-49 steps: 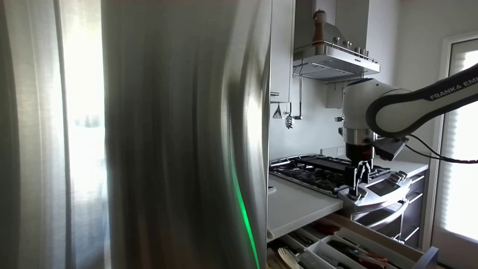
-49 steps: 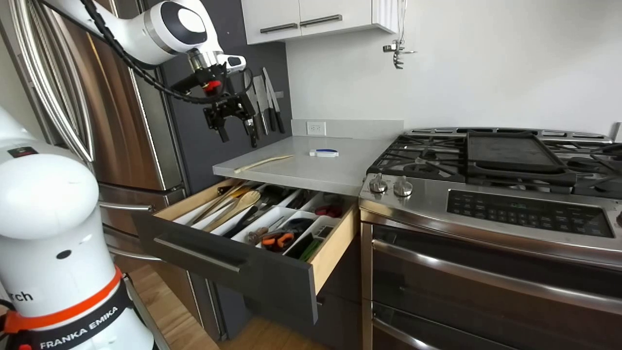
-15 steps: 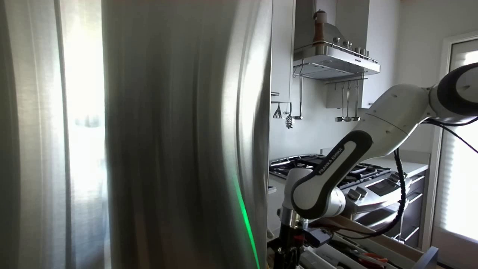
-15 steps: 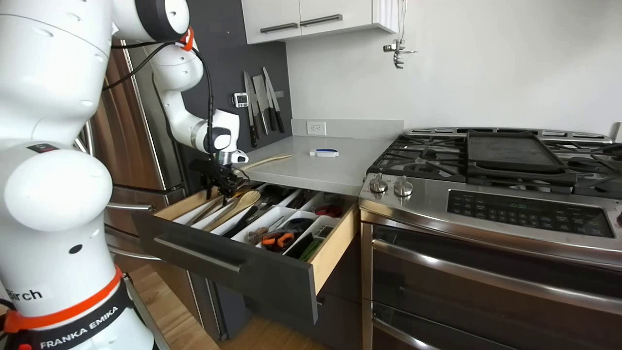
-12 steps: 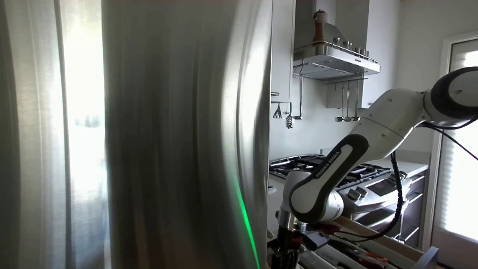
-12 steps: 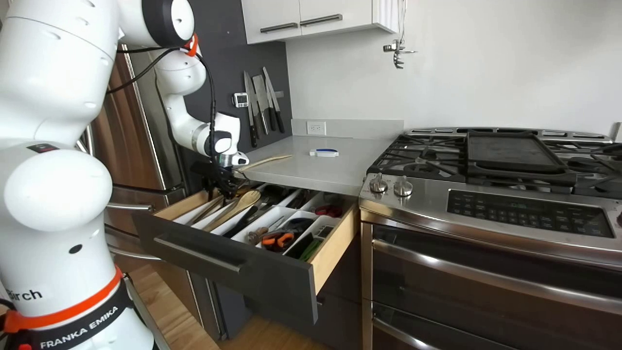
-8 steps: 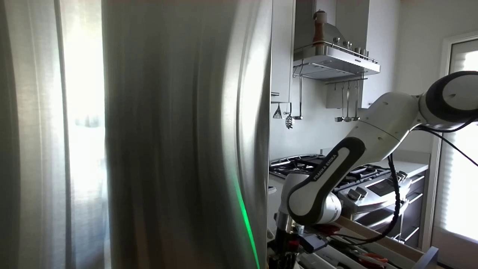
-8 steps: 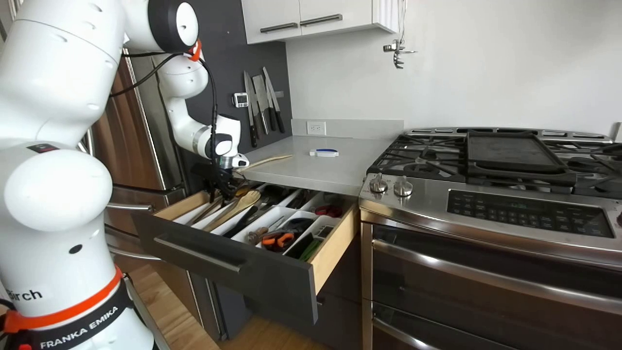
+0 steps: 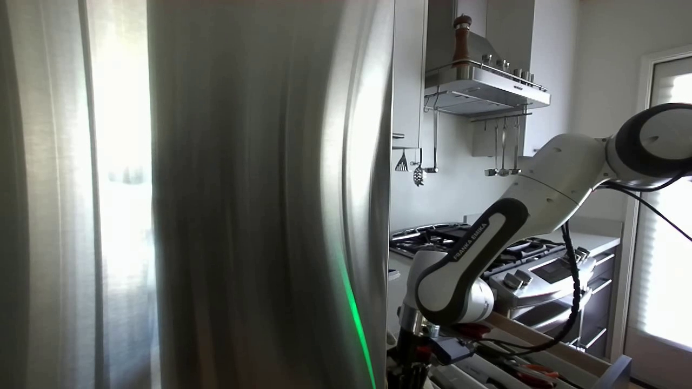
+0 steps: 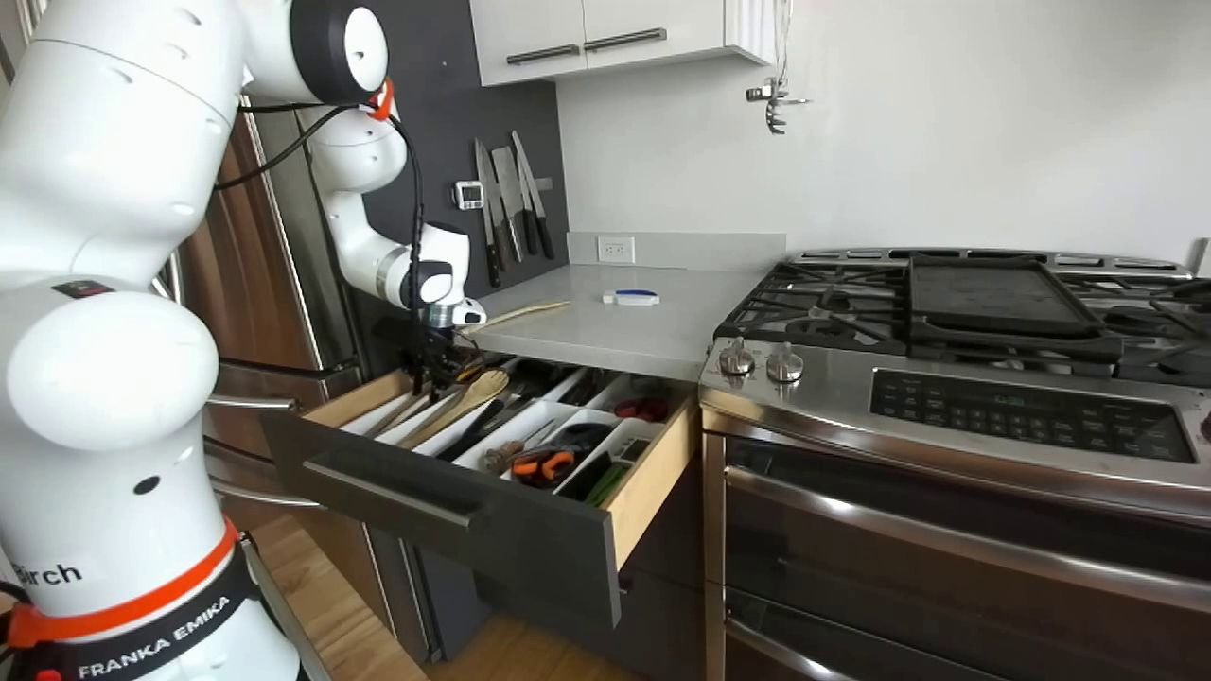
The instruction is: Remove the white cooking stick from the open drawer and put it on the cupboard
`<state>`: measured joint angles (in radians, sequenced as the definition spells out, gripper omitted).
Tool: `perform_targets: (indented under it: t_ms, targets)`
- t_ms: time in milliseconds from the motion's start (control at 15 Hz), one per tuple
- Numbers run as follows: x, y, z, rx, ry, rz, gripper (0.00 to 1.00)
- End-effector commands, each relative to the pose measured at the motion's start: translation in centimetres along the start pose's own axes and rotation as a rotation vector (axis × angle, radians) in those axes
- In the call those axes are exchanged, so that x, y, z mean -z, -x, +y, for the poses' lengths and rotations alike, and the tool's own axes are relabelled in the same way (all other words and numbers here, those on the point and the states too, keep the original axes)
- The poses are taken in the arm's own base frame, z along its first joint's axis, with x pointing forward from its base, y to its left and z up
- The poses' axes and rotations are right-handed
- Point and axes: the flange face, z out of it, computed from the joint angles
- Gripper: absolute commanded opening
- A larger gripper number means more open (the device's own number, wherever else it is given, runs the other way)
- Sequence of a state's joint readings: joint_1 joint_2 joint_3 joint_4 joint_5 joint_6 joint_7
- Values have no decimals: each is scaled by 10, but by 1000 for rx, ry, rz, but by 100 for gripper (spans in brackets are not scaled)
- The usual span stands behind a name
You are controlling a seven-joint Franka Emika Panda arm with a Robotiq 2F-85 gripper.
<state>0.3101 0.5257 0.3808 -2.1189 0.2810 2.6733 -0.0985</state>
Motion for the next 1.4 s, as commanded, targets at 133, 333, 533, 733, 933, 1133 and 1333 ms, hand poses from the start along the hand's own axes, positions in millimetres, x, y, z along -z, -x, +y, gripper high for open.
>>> perform_targets:
  t_ms: [133, 333, 533, 733, 933, 1133, 1333]
  targets:
    - [2, 7, 13, -38, 3, 27, 37]
    - [5, 8, 16, -44, 4, 29, 36]
    - [9, 9, 17, -44, 7, 29, 8]
    - [13, 8, 20, -50, 11, 30, 4]
    - [18, 11, 19, -46, 8, 21, 4]
    - [27, 18, 14, -38, 1, -5, 4]
    - [47, 27, 14, -27, 26, -9, 4]
